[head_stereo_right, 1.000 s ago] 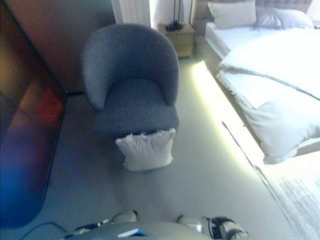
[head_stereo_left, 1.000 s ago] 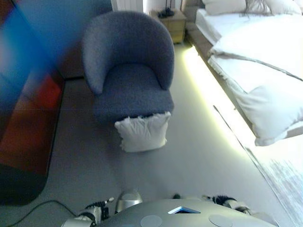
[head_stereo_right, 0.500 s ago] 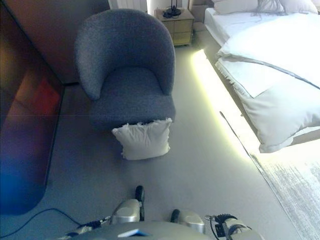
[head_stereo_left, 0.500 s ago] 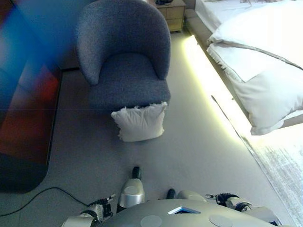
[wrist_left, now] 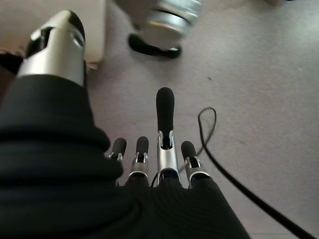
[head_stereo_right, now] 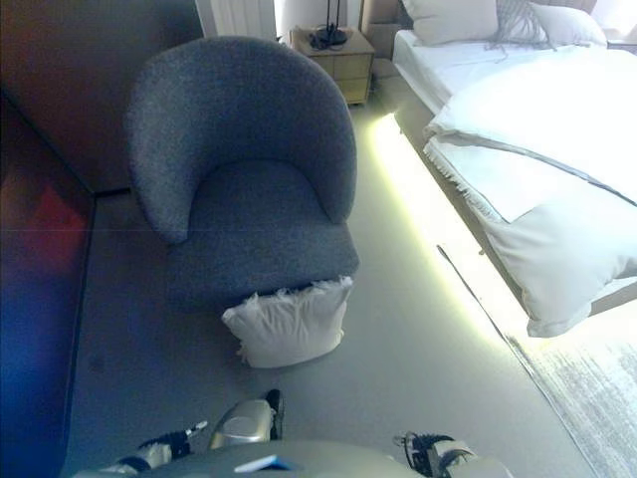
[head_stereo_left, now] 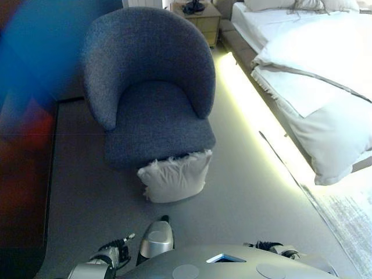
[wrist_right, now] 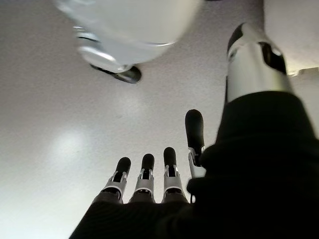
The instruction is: Pick up the cushion and take it to the sofa
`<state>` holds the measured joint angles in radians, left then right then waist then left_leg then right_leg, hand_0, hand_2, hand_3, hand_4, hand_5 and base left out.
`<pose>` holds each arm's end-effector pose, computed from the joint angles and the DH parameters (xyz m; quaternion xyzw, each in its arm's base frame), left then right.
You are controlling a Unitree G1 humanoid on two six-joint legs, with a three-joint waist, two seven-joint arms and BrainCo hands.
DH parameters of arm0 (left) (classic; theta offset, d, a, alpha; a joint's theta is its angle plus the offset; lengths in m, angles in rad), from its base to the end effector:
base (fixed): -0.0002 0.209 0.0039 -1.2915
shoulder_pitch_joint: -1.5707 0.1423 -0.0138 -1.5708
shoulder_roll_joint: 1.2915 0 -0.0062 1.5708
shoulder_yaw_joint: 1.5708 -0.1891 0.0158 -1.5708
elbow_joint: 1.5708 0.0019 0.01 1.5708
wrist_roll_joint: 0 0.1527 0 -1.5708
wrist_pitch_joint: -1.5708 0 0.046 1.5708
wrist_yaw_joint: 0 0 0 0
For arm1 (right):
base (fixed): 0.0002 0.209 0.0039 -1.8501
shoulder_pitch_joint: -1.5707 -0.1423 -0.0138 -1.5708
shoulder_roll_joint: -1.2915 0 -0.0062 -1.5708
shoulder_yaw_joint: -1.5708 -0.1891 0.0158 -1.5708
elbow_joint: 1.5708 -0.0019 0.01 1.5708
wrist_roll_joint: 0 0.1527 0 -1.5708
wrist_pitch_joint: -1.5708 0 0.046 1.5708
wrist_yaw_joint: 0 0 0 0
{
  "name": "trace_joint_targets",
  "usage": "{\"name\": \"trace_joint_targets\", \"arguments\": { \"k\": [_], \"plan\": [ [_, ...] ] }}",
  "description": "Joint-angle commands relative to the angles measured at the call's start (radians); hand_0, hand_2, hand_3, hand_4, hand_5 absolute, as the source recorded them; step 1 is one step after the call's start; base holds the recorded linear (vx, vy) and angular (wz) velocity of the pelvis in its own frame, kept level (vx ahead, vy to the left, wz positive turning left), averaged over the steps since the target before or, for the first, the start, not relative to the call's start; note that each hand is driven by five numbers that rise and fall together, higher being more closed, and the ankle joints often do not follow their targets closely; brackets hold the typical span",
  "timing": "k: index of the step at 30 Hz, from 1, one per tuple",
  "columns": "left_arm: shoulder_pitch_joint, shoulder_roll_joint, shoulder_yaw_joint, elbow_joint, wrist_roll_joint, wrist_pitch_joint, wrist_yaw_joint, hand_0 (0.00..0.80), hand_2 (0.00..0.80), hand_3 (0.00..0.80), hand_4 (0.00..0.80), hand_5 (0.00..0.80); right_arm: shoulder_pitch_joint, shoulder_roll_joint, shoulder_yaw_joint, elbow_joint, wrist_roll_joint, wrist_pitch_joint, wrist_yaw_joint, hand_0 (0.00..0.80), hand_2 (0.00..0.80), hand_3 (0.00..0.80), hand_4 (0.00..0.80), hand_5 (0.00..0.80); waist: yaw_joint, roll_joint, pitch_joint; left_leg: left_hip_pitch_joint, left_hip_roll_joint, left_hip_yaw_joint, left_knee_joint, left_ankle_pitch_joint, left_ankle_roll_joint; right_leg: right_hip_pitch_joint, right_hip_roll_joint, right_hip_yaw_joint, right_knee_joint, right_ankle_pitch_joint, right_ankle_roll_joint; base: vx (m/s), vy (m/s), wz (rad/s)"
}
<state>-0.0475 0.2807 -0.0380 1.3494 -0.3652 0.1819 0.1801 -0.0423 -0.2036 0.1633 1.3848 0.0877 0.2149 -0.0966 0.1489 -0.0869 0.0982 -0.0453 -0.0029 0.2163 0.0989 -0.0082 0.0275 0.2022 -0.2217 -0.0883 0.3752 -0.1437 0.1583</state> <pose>0.0647 0.2503 -0.1327 0.0210 0.6497 0.2415 0.7205 0.0534 -0.2202 -0.1420 -0.1298 0.6966 -0.0722 0.7019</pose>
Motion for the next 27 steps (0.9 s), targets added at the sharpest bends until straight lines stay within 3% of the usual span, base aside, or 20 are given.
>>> {"name": "trace_joint_targets", "arguments": {
  "k": [1, 2, 3, 5, 8, 9, 11, 14, 18, 25, 27],
  "plan": [
    [0.008, 0.025, -0.007, -0.007, 0.012, 0.015, 0.018, 0.0, 0.0, 0.0, 0.0, 0.0, -0.016, -0.053, -0.008, -0.064, 0.009, -0.045, -0.023, 0.0, 0.0, 0.0, 0.0, 0.0, -0.009, 0.043, -0.026, -0.101, 0.028, -0.098, -0.061, 0.023, 0.026, -0.089, 0.016, 0.001, 0.22, 0.191, 0.001, 0.34, 0.104, 0.02],
    [-0.01, 0.033, -0.023, -0.006, 0.001, 0.02, 0.017, 0.0, 0.0, 0.0, 0.0, 0.0, -0.027, -0.054, -0.002, -0.072, 0.02, -0.05, -0.023, 0.0, 0.0, 0.0, 0.0, 0.0, -0.023, 0.046, -0.021, -0.082, 0.024, -0.101, -0.074, 0.028, 0.026, -0.132, 0.049, -0.006, 0.191, 0.155, -0.009, 0.292, 0.021, 0.23],
    [-0.031, 0.037, -0.029, -0.005, 0.0, 0.027, 0.017, 0.0, 0.0, 0.0, 0.0, 0.0, -0.036, -0.052, 0.006, -0.08, 0.026, -0.052, -0.023, 0.0, 0.0, 0.0, 0.0, 0.0, -0.031, 0.049, -0.013, -0.068, 0.021, -0.106, -0.079, 0.029, 0.022, -0.175, 0.072, -0.04, 0.111, 0.112, -0.02, 0.245, -0.029, 0.45],
    [-0.062, 0.04, -0.032, -0.011, -0.013, 0.034, 0.022, 0.0, 0.0, 0.0, 0.0, 0.0, -0.054, -0.049, 0.024, -0.093, 0.027, -0.054, -0.024, 0.0, 0.0, 0.0, 0.0, 0.0, -0.044, 0.06, 0.009, -0.02, 0.032, -0.107, -0.098, 0.022, 0.006, -0.263, 0.065, -0.107, -0.017, 0.105, -0.035, 0.158, -0.098, 0.41],
    [-0.091, 0.033, -0.044, -0.017, -0.031, 0.039, 0.03, 0.0, 0.0, 0.0, 0.0, 0.0, -0.063, -0.052, 0.045, -0.119, 0.052, -0.068, -0.033, 0.0, 0.0, 0.0, 0.0, 0.0, -0.075, 0.064, 0.048, 0.013, 0.037, -0.127, -0.097, -0.014, -0.005, -0.334, 0.056, -0.096, -0.164, 0.137, -0.042, 0.142, -0.131, 0.04],
    [-0.089, 0.028, -0.049, -0.016, -0.03, 0.035, 0.03, 0.0, 0.0, 0.0, 0.0, 0.0, -0.061, -0.053, 0.045, -0.124, 0.052, -0.07, -0.035, 0.0, 0.0, 0.0, 0.0, 0.0, -0.088, 0.061, 0.053, 0.028, 0.035, -0.131, -0.097, -0.029, -0.011, -0.36, 0.036, -0.081, -0.214, 0.182, -0.03, 0.184, -0.098, 0.4],
    [-0.075, 0.02, -0.05, -0.013, -0.038, 0.026, 0.032, 0.0, 0.0, 0.0, 0.0, 0.0, -0.053, -0.052, 0.04, -0.124, 0.042, -0.071, -0.036, 0.0, 0.0, 0.0, 0.0, 0.0, -0.101, 0.061, 0.057, 0.061, 0.049, -0.123, -0.107, -0.051, -0.021, -0.377, 0.014, -0.077, -0.246, 0.208, -0.019, 0.194, -0.094, 0.47],
    [-0.042, 0.007, -0.038, -0.004, -0.047, 0.006, 0.04, 0.0, 0.0, 0.0, 0.0, 0.0, -0.033, -0.054, 0.031, -0.104, 0.01, -0.077, -0.024, 0.0, 0.0, 0.0, 0.0, 0.0, -0.104, 0.056, 0.042, 0.09, 0.055, -0.148, -0.12, -0.061, -0.022, -0.322, 0.029, -0.051, -0.293, 0.183, -0.015, 0.209, -0.109, 0.39],
    [-0.006, -0.007, -0.027, 0.006, -0.016, 0.014, 0.038, 0.0, 0.0, 0.0, 0.0, 0.0, -0.011, -0.064, 0.026, -0.094, -0.006, -0.067, -0.007, 0.0, 0.0, 0.0, 0.0, 0.0, -0.089, 0.043, 0.002, 0.117, 0.072, -0.18, -0.121, -0.064, -0.045, -0.205, 0.051, -0.059, -0.368, 0.154, -0.039, 0.217, -0.188, 0.27],
    [-0.02, -0.046, -0.049, 0.003, -0.018, -0.006, 0.046, 0.0, 0.0, 0.0, 0.0, 0.0, -0.048, -0.083, 0.045, -0.082, 0.011, -0.036, -0.032, 0.0, 0.0, 0.0, 0.0, 0.0, -0.061, 0.051, 0.02, 0.029, 0.096, -0.197, 0.026, -0.06, -0.088, -0.17, 0.055, -0.123, -0.368, 0.124, -0.083, 0.038, -0.142, 0.23],
    [-0.03, -0.058, -0.052, -0.008, -0.064, -0.02, 0.075, 0.0, 0.0, 0.0, 0.0, 0.0, -0.057, -0.093, 0.037, -0.085, 0.074, -0.055, -0.081, 0.0, 0.0, 0.0, 0.0, 0.0, -0.056, 0.07, 0.038, 0.0, 0.111, -0.159, 0.032, -0.023, -0.109, -0.159, 0.049, -0.172, -0.378, 0.119, -0.085, -0.028, 0.018, 0.36]
  ]
}}
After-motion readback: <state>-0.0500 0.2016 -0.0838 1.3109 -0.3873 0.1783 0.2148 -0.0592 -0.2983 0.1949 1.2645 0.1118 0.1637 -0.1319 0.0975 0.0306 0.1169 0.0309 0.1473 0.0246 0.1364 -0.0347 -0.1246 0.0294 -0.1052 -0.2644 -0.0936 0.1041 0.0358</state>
